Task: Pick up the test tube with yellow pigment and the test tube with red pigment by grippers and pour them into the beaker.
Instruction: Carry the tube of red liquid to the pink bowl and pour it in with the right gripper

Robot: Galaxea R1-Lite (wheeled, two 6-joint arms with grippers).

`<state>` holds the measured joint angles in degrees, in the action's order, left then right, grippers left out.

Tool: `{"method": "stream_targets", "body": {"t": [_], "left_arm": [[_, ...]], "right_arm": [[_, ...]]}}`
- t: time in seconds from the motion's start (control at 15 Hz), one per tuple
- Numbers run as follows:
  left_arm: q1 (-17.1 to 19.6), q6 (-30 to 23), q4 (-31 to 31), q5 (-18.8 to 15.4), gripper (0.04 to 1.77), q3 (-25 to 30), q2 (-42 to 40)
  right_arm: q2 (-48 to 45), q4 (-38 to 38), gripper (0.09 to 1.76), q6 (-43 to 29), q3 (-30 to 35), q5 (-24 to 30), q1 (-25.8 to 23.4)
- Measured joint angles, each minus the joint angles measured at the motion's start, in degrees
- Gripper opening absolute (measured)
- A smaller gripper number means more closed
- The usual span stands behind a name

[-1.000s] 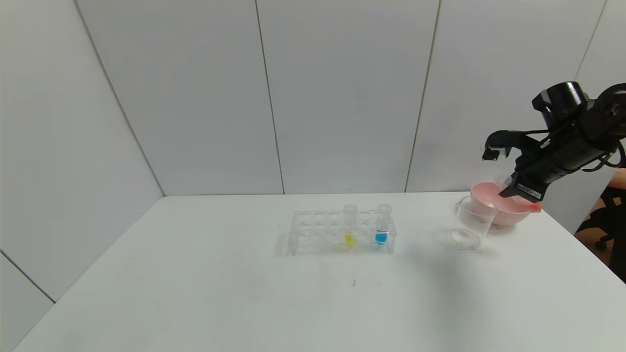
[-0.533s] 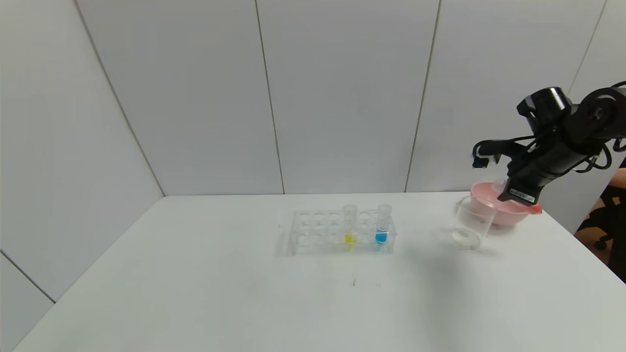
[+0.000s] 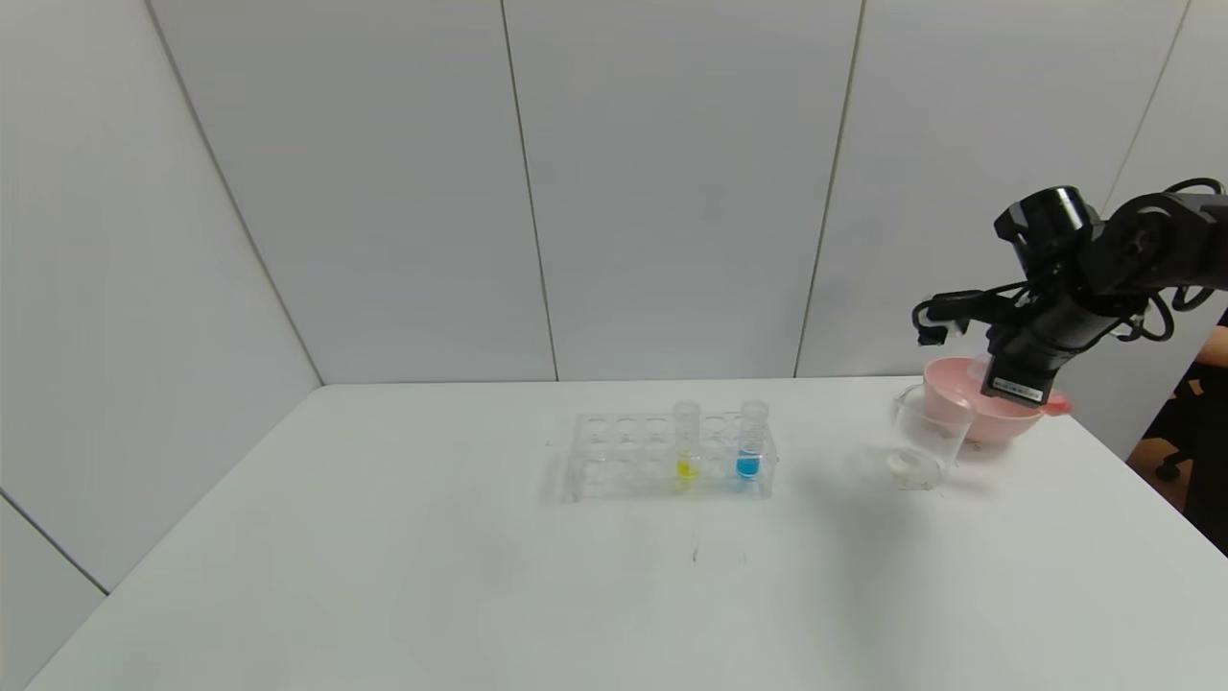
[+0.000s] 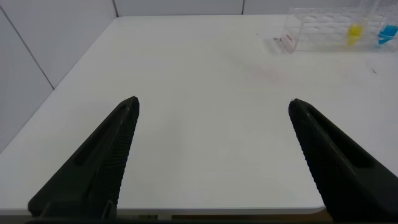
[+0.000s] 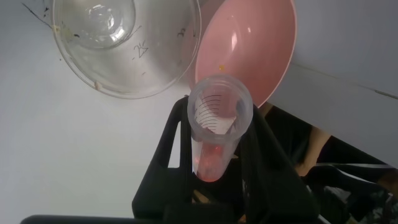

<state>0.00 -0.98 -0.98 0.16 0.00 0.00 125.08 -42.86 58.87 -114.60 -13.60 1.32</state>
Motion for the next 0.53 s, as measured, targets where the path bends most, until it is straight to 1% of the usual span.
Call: {"method": "stream_targets", "body": {"t": [0.2, 0.33, 0.53], "left_arm": [[0.00, 0.02, 0.00, 0.00, 1.72, 0.00, 0.00], [0.00, 0.02, 0.00, 0.00, 1.72, 0.00, 0.00], [0.00, 0.02, 0.00, 0.00, 1.72, 0.00, 0.00]], "right_arm": [[0.54, 0.44, 0.51, 1.04, 0.00, -0.33, -0.02], [0.74, 0.39, 0.51, 2.11, 0.00, -1.94, 0.00], [1.00, 0.41, 0.51, 2.49, 0.00, -2.40, 0.24]]}}
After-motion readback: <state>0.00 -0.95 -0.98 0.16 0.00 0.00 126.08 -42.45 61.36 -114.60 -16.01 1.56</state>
